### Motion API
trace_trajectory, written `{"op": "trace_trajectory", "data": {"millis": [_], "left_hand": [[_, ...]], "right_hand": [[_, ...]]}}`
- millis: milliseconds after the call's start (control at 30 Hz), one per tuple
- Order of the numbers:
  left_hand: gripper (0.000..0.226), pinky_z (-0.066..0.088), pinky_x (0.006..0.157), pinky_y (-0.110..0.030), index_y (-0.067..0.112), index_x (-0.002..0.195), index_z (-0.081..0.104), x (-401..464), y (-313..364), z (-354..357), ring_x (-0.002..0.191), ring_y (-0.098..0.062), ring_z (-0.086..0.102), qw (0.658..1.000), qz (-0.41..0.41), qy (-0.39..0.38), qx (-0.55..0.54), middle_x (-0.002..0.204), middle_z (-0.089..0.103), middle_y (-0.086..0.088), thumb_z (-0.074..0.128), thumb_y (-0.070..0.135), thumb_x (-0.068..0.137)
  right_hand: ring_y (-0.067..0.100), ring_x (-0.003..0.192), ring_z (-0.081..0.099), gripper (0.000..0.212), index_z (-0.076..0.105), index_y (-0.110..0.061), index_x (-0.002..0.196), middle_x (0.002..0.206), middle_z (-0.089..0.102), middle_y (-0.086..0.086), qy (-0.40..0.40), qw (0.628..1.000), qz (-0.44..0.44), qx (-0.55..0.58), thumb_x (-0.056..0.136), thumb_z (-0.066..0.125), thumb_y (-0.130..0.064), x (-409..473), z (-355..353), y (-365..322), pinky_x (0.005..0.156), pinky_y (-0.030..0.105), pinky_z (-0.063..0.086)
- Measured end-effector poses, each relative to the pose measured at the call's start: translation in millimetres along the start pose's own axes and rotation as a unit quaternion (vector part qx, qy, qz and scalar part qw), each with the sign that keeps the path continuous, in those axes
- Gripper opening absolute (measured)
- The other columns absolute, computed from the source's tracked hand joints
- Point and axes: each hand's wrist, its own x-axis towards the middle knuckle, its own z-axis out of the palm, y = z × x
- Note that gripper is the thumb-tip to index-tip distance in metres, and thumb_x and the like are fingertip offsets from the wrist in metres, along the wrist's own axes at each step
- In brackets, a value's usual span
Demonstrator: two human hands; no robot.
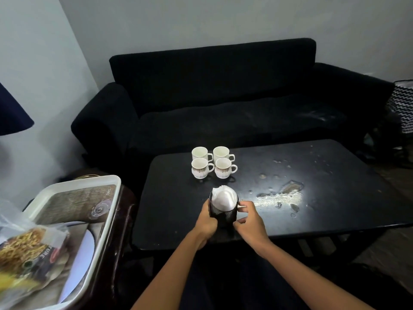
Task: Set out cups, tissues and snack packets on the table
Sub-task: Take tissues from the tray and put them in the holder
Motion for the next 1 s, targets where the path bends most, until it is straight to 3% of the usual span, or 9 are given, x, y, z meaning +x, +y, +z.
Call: {"op": "trace_trajectory", "data": {"millis": [200,333,433,533,633,767,900,1000], "left_hand": [[0.080,0.035,0.113,-0.038,0.016,0.146,0.031,4.9,2.0,2.0,0.131,-0.017,0.044,1.000,-0.002,-0.003,-0.005,0.143,0.048,-0.004,0.034,-0.025,0.077],[0.080,0.037,0.107,-0.026,0.020,0.145,0.033,6.0,-0.3,0.8,0.126,-0.012,0.046,1.000,0.004,0.007,0.014,0.141,0.049,-0.001,0.040,-0.023,0.078],[0.084,0.033,0.108,-0.024,0.027,0.146,0.031,7.8,-3.0,1.1,0.128,-0.009,0.041,0.999,0.019,0.006,0.045,0.143,0.045,0.002,0.035,-0.022,0.077],[0.089,0.024,0.117,-0.039,0.040,0.148,0.021,12.6,-6.2,0.9,0.144,-0.021,0.024,0.989,0.025,0.007,0.146,0.154,0.031,-0.004,0.037,-0.012,0.078],[0.096,0.015,0.118,-0.040,0.040,0.151,0.006,16.4,-8.4,1.8,0.149,-0.020,0.005,0.969,0.029,0.017,0.246,0.160,0.017,-0.002,0.038,-0.008,0.074],[0.084,0.012,0.120,-0.041,0.027,0.153,0.003,29.7,-13.1,9.4,0.149,-0.021,0.001,0.944,0.043,0.030,0.324,0.162,0.006,0.001,0.038,-0.003,0.082],[0.064,0.005,0.120,-0.043,0.021,0.153,0.003,43.2,-25.7,17.9,0.149,-0.020,-0.004,0.922,0.044,0.042,0.382,0.162,0.001,0.003,0.035,0.015,0.098],[0.060,0.001,0.120,-0.041,0.019,0.153,0.003,50.9,-33.4,21.1,0.149,-0.018,-0.007,0.915,0.055,0.053,0.397,0.162,0.000,0.004,0.033,0.026,0.101]], "right_hand": [[0.008,0.077,0.057,0.052,0.045,-0.019,0.116,0.106,0.056,-0.001,-0.004,1.000,0.012,0.014,0.073,0.070,-0.006,6.3,-4.4,6.6,0.072,0.026,0.049],[0.023,0.120,0.045,0.081,0.033,-0.019,0.135,0.132,0.040,0.003,-0.018,1.000,0.010,-0.016,0.068,0.079,-0.016,12.4,3.4,9.2,0.100,0.039,0.042],[0.024,0.133,0.035,0.095,0.023,-0.017,0.144,0.143,0.034,0.004,-0.017,1.000,-0.008,-0.011,0.066,0.078,-0.010,16.7,11.1,7.1,0.109,0.039,0.034],[0.022,0.131,0.041,0.091,0.027,-0.017,0.142,0.142,0.043,0.002,0.002,1.000,-0.030,0.006,0.065,0.071,0.002,20.9,17.2,7.5,0.107,0.041,0.037],[0.019,0.124,0.047,0.087,0.031,-0.022,0.137,0.134,0.051,-0.002,0.017,0.999,-0.026,0.019,0.065,0.072,0.004,25.6,17.6,11.2,0.103,0.037,0.041],[0.021,0.126,0.046,0.090,0.032,-0.020,0.138,0.136,0.051,0.002,0.036,0.999,-0.019,0.024,0.064,0.078,0.001,34.9,13.3,20.4,0.105,0.040,0.040],[0.024,0.130,0.042,0.091,0.030,-0.014,0.141,0.142,0.044,0.006,0.067,0.998,-0.016,0.007,0.066,0.079,-0.004,46.1,7.3,28.5,0.108,0.042,0.036],[0.024,0.129,0.043,0.087,0.032,-0.013,0.140,0.140,0.045,0.006,0.083,0.996,-0.027,-0.010,0.067,0.079,-0.006,56.0,1.9,33.1,0.107,0.042,0.036]]}}
